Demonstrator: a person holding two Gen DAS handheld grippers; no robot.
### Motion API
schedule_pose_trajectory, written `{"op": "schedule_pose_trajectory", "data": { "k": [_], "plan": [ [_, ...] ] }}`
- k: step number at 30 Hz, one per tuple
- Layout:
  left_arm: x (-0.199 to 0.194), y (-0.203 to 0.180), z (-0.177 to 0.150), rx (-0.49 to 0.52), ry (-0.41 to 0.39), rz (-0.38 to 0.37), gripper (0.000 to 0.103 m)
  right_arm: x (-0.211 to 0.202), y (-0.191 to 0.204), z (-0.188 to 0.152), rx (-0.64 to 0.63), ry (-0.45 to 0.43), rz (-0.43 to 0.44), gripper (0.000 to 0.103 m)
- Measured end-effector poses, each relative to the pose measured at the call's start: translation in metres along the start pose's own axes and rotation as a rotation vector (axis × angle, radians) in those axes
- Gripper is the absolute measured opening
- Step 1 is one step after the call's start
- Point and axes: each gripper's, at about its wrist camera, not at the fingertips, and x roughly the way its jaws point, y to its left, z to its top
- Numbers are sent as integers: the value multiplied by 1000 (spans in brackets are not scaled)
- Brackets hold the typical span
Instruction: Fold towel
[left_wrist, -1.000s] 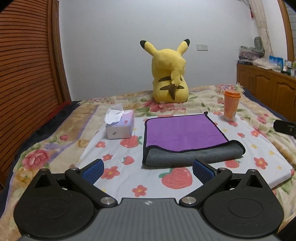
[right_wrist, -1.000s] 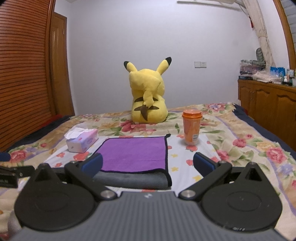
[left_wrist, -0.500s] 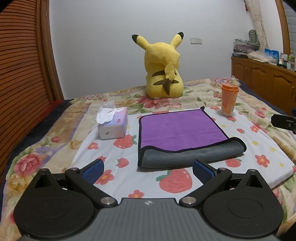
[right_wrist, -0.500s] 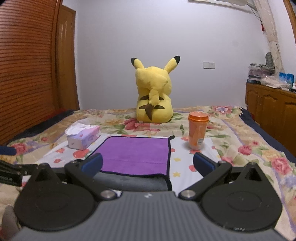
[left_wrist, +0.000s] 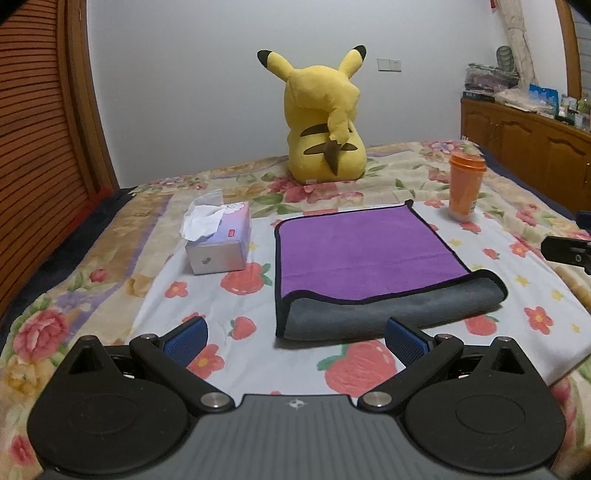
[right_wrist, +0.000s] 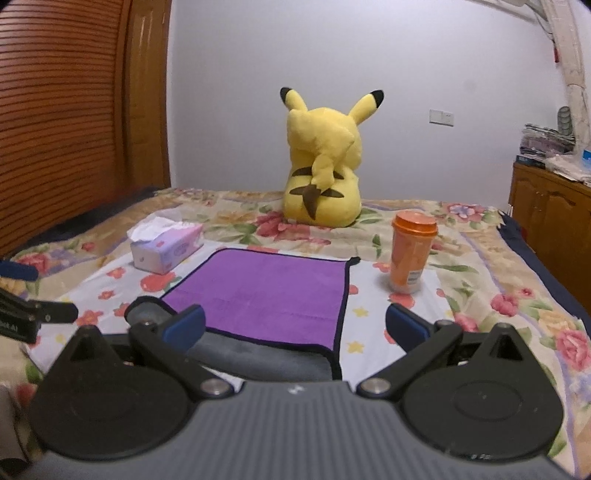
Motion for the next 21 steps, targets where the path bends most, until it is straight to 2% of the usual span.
{"op": "schedule_pose_trajectory", "data": {
  "k": [10,21],
  "plan": [
    [35,12,6,-8,47,-25,102,29,-9,-5,-16,64,9,103],
    [70,21,4,-51,116,-82,92,57,-7,-14,-27,153,34,103]
  ]
}}
